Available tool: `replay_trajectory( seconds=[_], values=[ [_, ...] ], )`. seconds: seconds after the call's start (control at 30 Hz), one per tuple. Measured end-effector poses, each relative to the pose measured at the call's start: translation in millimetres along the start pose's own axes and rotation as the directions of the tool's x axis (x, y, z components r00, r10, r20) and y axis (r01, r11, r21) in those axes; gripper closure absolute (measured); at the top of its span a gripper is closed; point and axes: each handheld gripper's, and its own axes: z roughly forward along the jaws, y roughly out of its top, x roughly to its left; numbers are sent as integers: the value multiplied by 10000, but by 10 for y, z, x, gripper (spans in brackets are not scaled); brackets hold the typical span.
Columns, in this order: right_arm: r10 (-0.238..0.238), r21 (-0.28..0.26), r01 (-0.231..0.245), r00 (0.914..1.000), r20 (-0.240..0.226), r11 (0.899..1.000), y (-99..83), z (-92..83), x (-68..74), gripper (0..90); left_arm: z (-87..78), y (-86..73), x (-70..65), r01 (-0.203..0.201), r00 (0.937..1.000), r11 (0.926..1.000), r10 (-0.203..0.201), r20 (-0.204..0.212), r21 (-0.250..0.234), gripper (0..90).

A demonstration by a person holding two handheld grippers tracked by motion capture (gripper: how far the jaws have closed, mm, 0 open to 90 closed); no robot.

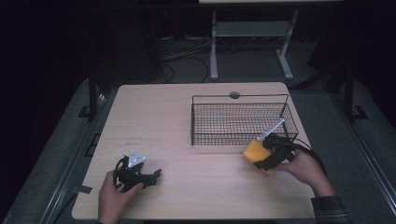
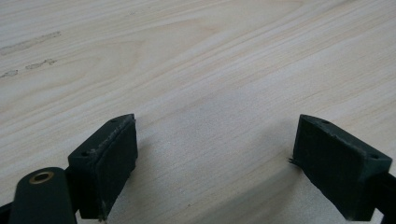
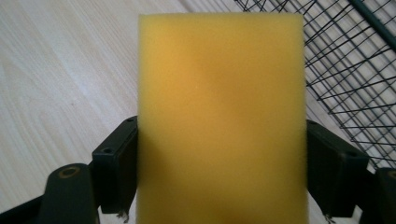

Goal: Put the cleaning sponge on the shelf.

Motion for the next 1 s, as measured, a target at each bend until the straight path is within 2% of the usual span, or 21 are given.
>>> replay_trajectory(
  seconds=[0.57,1.0],
  values=[
    [175,-160,-172,9998,129,9997,35,-272,-78,225,0,0,2,-25,10000,10000,25,-7,1,131],
    [501,-433,-490,9985,234,9979,108,-418,-218,226,2,0,-1,14,10000,10000,-14,-3,-31,130]
  ],
)
